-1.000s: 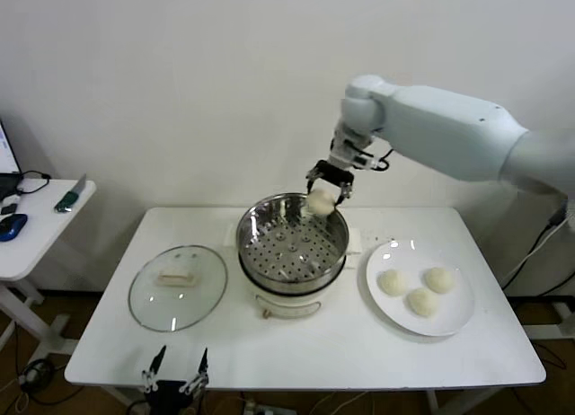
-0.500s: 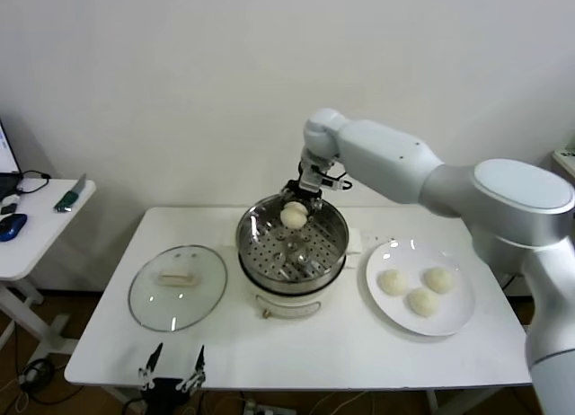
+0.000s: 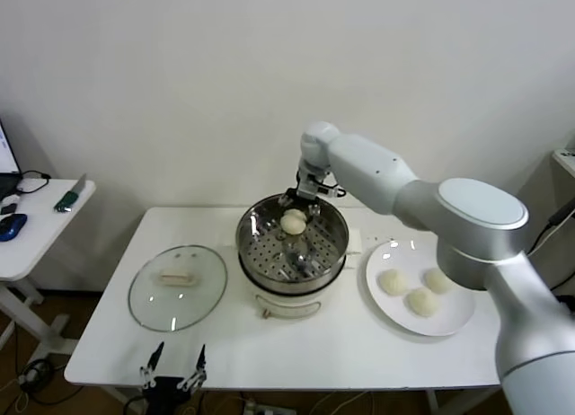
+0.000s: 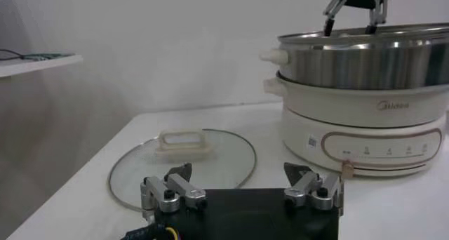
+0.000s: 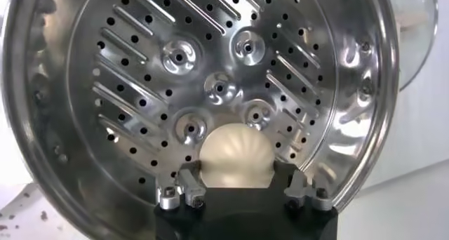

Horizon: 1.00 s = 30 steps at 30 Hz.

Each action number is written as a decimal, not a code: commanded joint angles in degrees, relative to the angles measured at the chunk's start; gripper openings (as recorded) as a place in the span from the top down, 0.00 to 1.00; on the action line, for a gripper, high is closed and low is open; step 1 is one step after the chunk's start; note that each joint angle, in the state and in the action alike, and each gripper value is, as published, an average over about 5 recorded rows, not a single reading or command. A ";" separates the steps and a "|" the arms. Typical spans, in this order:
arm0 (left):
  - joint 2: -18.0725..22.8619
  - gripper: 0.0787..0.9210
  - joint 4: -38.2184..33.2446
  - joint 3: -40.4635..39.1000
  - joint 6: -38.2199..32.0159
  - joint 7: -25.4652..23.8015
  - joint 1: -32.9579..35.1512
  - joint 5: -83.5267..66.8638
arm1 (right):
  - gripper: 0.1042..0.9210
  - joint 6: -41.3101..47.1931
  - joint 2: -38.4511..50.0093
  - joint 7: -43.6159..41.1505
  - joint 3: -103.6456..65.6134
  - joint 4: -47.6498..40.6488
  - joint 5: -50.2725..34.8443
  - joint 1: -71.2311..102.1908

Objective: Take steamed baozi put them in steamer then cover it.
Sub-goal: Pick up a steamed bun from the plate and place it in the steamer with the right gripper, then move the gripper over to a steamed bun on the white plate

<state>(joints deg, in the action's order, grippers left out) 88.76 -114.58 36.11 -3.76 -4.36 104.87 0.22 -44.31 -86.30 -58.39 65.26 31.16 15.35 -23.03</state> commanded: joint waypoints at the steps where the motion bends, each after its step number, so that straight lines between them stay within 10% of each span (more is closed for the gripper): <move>1: -0.03 0.12 0.02 -0.04 -0.05 0.01 -0.02 -0.05 | 0.20 -1.14 -0.79 0.15 -0.42 -1.59 0.03 0.55; 10: 0.05 0.12 -0.45 -0.32 -0.06 0.02 0.36 0.08 | 0.12 1.04 5.79 -3.94 9.56 7.63 -16.80 -9.80; 17: 0.14 0.12 -0.67 -0.33 -0.01 0.03 0.64 0.27 | 0.12 22.05 18.69 -7.47 28.32 23.34 -47.22 -25.43; 30: 0.17 0.12 -0.62 -0.51 0.04 -0.01 0.28 0.34 | 0.12 51.92 41.27 -0.43 38.34 40.92 -51.96 -28.63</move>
<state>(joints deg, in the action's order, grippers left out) 88.89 -115.18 35.62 -3.76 -4.34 105.16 0.53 -12.49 -59.58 -61.61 94.54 59.54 -26.53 -46.62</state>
